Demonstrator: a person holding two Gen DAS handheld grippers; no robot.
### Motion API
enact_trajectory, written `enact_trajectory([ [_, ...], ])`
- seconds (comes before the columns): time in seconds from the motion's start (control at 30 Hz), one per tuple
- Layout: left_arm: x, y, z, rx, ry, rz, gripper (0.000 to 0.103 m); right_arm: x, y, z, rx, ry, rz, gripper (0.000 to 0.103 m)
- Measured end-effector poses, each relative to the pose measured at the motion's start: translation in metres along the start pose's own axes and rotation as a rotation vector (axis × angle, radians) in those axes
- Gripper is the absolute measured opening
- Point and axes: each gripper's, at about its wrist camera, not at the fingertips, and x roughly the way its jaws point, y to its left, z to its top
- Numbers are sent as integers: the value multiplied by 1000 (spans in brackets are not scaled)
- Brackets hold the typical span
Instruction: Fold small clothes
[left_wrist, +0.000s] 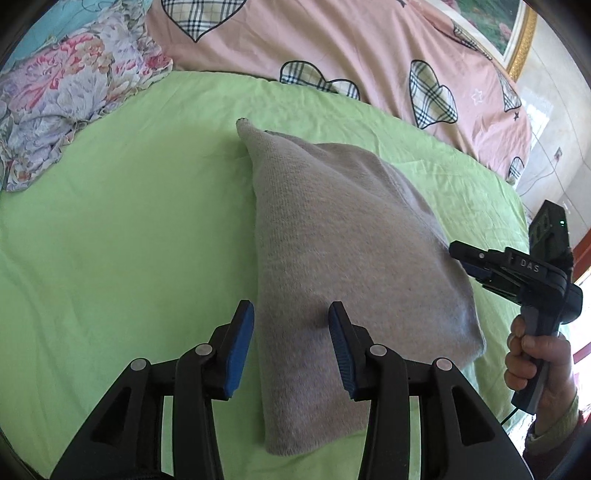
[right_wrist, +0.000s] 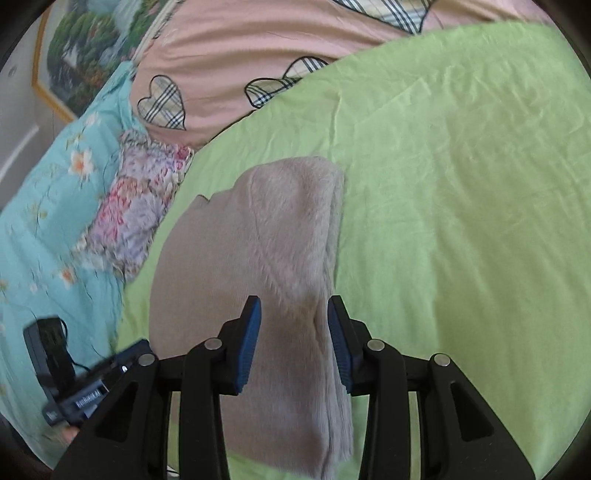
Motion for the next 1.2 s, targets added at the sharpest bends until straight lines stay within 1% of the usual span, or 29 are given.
enact_trajectory([
  [0.03, 5, 2, 2, -6, 7, -3, 43, 9, -2, 3, 7, 21, 9, 39],
  [0.07, 8, 3, 3, -12, 13, -4, 44, 18, -2, 5, 2, 52, 10, 34],
  [0.1, 11, 4, 4, -21, 22, -5, 44, 22, -1, 6, -6, 61, 1, 19],
  [0.13, 12, 4, 5, -28, 28, -10, 44, 20, 3, 7, -25, 54, -8, 19],
  [0.17, 12, 3, 6, -29, 28, -15, 45, 16, 6, 9, -41, 40, -14, 17],
  [0.23, 18, 1, 5, -19, 40, -2, 47, 11, 10, 10, -76, 16, -47, 16],
  [0.3, 32, 1, 2, -21, 87, -2, 53, 22, 7, 10, -99, 39, -91, 15],
  [0.33, 36, 2, 1, -29, 94, -10, 55, 32, 5, 7, -113, 49, -119, 15],
  [0.37, 38, 4, 0, -39, 92, -15, 58, 34, 3, 5, -115, 47, -122, 16],
  [0.43, 37, 8, -2, -58, 88, -20, 59, 32, 2, 6, -104, 38, -119, 16],
  [0.47, 35, 9, -2, -60, 85, -20, 59, 30, 3, 7, -104, 37, -124, 17],
  [0.57, 25, 4, -6, -32, 66, 16, 59, 15, 7, 5, -110, 14, -126, 27],
  [0.67, 16, -3, -16, -10, 61, 54, 59, -6, 11, -3, -133, -17, -142, 28],
  [0.73, 12, -6, -23, 3, 64, 75, 59, -19, 14, -10, -148, -30, -143, 33],
  [0.8, 7, -9, -30, 14, 63, 106, 59, -27, 17, -16, -165, -33, -142, 49],
  [0.83, 4, -9, -32, 18, 62, 112, 59, -32, 19, -23, -175, -37, -143, 52],
  [0.87, 2, -11, -35, 23, 61, 125, 59, -36, 20, -29, -185, -37, -146, 54],
  [1.0, -8, -16, -47, 60, 62, 167, 59, -45, 31, -52, -211, -25, -150, 54],
  [1.07, -10, -17, -52, 72, 65, 176, 60, -48, 34, -62, -225, -18, -155, 55],
  [1.13, -13, -18, -59, 84, 69, 186, 61, -52, 38, -72, -243, -19, -164, 58],
  [1.2, -15, -17, -64, 98, 72, 202, 63, -56, 41, -80, -258, -21, -177, 63],
])
